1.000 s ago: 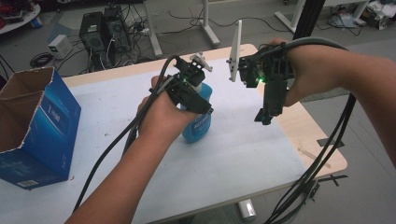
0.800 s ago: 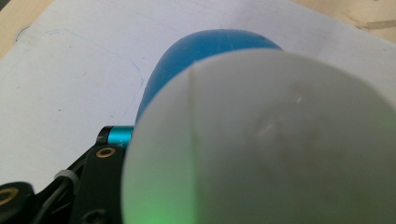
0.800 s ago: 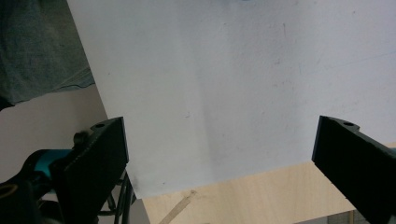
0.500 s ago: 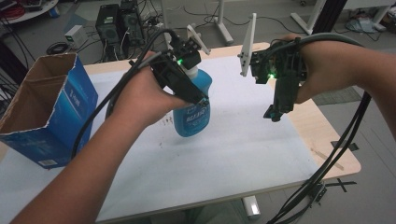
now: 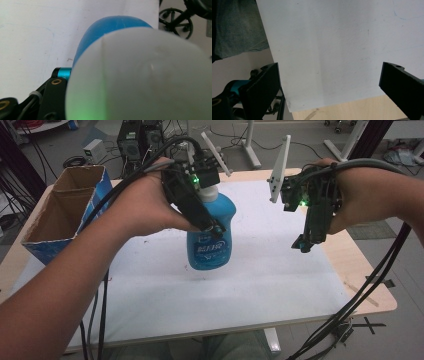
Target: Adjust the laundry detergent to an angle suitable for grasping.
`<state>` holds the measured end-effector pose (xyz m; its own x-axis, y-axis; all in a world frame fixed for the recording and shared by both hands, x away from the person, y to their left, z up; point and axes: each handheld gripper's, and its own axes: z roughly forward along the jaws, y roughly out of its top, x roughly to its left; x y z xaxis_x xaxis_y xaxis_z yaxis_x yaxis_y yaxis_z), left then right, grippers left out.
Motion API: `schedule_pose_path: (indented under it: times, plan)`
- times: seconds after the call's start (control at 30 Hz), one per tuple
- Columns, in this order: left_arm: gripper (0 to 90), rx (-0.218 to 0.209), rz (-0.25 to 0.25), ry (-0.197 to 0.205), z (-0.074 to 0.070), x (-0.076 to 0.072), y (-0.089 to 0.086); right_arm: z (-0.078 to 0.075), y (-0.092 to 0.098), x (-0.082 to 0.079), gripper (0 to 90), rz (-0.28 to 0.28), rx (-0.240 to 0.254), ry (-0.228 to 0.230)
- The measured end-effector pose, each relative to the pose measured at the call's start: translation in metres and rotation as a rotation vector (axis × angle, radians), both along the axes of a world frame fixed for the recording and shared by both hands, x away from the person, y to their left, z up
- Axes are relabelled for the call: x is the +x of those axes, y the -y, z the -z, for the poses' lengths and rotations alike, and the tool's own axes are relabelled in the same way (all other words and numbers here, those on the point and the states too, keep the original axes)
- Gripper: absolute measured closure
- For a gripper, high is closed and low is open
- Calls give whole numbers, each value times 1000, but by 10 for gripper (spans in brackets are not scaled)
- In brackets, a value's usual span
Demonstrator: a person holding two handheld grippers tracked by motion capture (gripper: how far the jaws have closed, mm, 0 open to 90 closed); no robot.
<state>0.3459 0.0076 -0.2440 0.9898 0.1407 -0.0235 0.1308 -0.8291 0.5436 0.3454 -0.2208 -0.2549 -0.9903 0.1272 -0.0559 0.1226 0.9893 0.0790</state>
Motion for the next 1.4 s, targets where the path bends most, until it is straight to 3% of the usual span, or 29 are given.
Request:
schedule_pose_path:
  times: [0.13, 0.3, 0.6, 0.7, 0.8, 0.83, 1.07, 1.2, 1.27, 1.4]
  plan:
    - [431, 19, 114, -22, 1, 0, -10, 1, -3, -3, 27, 2, -4, -1]
    - [430, 49, 200, -25, 6, 0, -18, 3, -5, -4, 27, 2, -4, -4]
    - [431, 14, 364, 32, 24, 4, -32, 5, -7, -3, 27, -1, -9, -11]
    - [430, 18, 433, 25, 34, 4, -35, 6, -7, -3, 27, 6, -9, -14]
    - [431, 17, 456, 8, 38, 5, -36, 7, -7, -3, 27, 5, -11, -16]
    - [431, 20, 496, 0, 44, 5, -37, 7, -7, -3, 27, 5, -11, -16]
    - [431, 28, 660, 54, 59, -1, -38, 11, -8, -1, 27, 4, -10, -24]
    - [431, 27, 691, 23, 66, -3, -39, 12, -9, -1, 27, -3, -9, -24]
    - [431, 41, 701, 51, 70, -6, -40, 13, -8, 0, 27, -4, -7, -21]
    - [431, 50, 698, 53, 76, -6, -42, 15, -6, 1, 27, 1, -2, -23]
